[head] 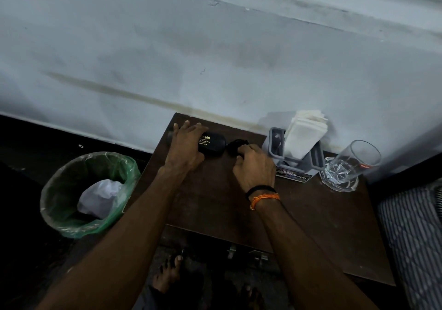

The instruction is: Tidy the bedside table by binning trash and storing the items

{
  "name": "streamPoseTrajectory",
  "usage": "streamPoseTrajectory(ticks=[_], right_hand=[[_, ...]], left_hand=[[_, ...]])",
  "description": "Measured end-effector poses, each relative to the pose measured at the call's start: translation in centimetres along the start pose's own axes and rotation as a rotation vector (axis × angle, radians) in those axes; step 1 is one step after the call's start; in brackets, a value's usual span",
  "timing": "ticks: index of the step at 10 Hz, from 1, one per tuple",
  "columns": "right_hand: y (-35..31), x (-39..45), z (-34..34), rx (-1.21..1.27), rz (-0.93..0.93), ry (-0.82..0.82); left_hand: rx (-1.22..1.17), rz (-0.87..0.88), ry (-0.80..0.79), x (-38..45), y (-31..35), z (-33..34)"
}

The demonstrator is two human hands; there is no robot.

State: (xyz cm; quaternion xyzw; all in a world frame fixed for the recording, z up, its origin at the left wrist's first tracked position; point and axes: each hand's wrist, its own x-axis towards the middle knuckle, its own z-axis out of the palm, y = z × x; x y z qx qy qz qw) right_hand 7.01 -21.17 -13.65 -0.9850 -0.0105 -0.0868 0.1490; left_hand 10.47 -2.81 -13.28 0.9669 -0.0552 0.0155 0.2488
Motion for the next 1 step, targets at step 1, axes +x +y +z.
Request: streamPoseTrajectory(ticks=[1], right_hand=[[0.29,-0.85,-0.34,0.017,0.024,0.003]], left_hand=[[0.029,0.015,-0.048,-0.54,0.59,0.53]])
